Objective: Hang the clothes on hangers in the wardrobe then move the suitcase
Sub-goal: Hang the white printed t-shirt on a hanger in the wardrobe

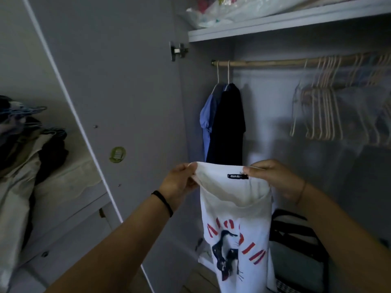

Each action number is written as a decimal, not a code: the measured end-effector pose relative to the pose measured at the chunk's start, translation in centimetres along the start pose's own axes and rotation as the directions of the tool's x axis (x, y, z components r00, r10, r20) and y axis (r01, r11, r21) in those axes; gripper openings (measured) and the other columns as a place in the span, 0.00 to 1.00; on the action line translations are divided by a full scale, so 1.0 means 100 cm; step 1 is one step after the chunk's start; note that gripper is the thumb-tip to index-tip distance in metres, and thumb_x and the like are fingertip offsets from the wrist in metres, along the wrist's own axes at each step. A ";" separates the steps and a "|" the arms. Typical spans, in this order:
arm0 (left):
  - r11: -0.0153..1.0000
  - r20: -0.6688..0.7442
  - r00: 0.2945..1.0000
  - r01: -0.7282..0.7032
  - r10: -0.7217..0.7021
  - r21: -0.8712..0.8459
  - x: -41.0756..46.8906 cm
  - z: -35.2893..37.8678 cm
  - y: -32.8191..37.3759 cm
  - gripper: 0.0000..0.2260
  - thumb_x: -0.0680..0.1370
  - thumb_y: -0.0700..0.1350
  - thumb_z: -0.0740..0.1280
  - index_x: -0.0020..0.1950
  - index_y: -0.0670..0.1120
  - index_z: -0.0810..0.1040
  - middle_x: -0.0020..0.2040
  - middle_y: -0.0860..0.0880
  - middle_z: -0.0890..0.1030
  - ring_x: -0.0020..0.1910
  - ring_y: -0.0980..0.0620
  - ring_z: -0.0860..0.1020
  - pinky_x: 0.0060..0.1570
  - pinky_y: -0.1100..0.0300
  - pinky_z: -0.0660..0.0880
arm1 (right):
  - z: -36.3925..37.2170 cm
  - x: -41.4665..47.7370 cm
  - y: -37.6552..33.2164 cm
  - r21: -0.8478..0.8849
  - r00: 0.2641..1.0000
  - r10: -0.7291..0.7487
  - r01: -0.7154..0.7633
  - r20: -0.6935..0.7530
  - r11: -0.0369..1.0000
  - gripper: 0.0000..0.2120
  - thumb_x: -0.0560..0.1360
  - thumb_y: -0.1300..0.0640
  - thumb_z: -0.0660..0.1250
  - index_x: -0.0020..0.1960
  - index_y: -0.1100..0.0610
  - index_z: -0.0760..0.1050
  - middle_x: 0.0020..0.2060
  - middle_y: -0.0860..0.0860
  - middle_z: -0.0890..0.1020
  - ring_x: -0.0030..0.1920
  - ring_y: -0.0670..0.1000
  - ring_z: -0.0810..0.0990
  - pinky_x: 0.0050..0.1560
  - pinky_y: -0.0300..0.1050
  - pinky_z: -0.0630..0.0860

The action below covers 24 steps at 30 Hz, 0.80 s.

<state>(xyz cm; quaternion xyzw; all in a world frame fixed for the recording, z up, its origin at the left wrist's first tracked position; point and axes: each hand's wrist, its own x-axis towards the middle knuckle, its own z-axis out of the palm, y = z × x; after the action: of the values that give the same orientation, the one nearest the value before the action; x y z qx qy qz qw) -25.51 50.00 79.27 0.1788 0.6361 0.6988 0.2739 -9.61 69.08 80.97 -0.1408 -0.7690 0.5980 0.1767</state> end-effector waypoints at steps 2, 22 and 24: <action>1.000 0.031 0.999 0.010 -0.009 -0.015 0.016 0.016 0.002 0.10 0.81 0.44 0.61 0.51 0.38 0.75 0.41 0.42 0.78 0.38 0.48 0.77 0.38 0.56 0.78 | -0.020 0.020 0.012 -0.162 0.999 -0.041 0.035 -0.033 0.986 0.15 0.74 0.57 0.69 0.28 0.52 0.80 0.22 0.43 0.72 0.26 0.39 0.69 0.30 0.33 0.66; 1.000 0.283 0.959 -0.010 0.013 -0.011 0.145 0.103 0.091 0.21 0.62 0.48 0.74 0.50 0.36 0.81 0.47 0.40 0.83 0.44 0.46 0.81 0.53 0.54 0.76 | -0.177 0.177 0.020 -0.301 0.647 -0.233 0.006 -0.726 0.953 0.04 0.74 0.61 0.65 0.48 0.61 0.73 0.40 0.59 0.74 0.42 0.52 0.72 0.38 0.39 0.66; 1.000 0.299 0.954 -0.002 0.004 -0.008 0.159 0.105 0.092 0.18 0.65 0.47 0.73 0.50 0.37 0.81 0.47 0.41 0.83 0.43 0.48 0.82 0.50 0.58 0.78 | -0.185 0.200 0.021 -0.188 0.646 -0.106 -0.059 -0.756 0.980 0.14 0.76 0.61 0.63 0.60 0.61 0.72 0.47 0.55 0.73 0.46 0.51 0.73 0.38 0.37 0.68</action>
<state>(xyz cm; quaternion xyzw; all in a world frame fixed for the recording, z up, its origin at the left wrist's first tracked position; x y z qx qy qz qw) -33.16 67.68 88.11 0.2826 0.5844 0.6665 0.3666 -19.36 94.27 85.14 -0.3859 -0.6797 0.4024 0.4767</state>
